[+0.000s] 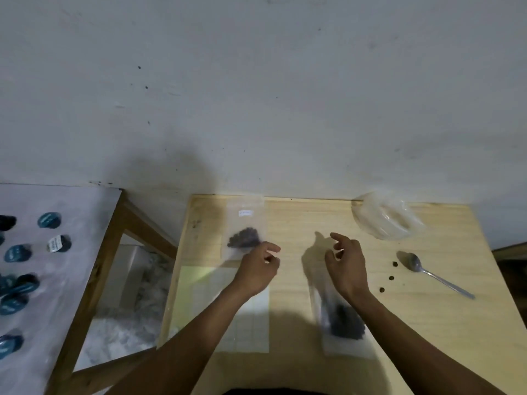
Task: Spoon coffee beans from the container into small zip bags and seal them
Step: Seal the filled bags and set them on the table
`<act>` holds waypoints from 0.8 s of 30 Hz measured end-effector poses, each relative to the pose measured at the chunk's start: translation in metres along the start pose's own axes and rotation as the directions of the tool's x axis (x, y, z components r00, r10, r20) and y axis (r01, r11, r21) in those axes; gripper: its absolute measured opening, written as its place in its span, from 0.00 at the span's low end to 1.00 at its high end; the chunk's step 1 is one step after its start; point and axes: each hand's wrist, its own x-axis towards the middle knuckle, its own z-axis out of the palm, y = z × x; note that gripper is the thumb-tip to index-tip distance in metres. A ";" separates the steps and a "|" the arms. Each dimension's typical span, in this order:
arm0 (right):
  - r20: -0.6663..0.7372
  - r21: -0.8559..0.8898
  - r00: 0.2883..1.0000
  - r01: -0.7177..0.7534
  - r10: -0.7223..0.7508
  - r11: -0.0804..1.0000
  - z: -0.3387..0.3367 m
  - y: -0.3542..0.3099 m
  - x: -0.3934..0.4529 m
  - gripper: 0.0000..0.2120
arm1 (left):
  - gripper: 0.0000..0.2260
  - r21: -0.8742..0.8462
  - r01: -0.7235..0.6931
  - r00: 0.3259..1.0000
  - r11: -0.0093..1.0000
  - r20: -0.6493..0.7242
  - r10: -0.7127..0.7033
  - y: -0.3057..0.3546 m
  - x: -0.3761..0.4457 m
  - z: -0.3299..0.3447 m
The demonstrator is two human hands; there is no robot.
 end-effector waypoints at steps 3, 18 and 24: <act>-0.039 -0.097 0.995 -0.101 0.097 0.990 -0.020 0.034 -0.011 0.21 | 0.11 0.054 0.002 0.994 0.999 0.112 -0.009 0.006 -0.013 0.041; 0.027 0.347 0.893 -0.430 0.449 0.833 -0.047 0.072 -0.051 0.09 | 0.17 0.094 0.058 0.997 0.994 0.038 -0.062 0.017 -0.041 0.117; 0.154 0.435 0.948 -0.319 0.280 0.842 -0.049 0.044 -0.046 0.05 | 0.02 -0.028 0.005 0.983 1.000 -0.185 -0.010 0.012 -0.048 0.097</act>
